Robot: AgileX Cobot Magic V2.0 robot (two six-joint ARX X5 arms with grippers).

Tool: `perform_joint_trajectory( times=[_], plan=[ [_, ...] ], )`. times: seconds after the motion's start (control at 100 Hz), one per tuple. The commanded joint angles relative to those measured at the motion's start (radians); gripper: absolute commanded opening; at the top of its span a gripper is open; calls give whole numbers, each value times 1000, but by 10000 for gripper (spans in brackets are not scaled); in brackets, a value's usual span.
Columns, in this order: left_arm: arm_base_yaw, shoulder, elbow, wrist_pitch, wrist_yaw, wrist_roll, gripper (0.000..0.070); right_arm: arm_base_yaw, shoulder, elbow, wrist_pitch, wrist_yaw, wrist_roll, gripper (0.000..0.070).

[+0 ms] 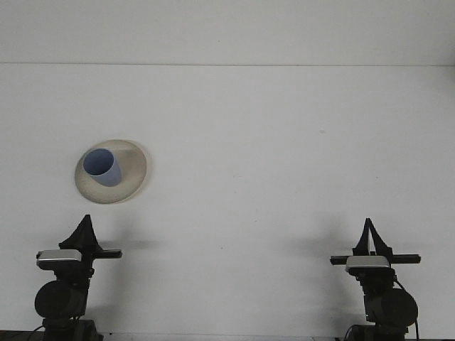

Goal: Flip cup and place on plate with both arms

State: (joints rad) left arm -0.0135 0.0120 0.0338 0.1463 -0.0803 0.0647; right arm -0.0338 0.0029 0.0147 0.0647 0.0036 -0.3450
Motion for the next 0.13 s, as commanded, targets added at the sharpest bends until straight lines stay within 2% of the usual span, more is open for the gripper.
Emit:
perform_joint_trajectory(
  times=[0.0,0.12],
  plan=[
    [1,-2,-19,12,-5,2,13,0,-2,-2,11,0,-10,0],
    [1,-2,-19,12,-5,2,13,0,-2,-2,11,0,-10,0]
  ],
)
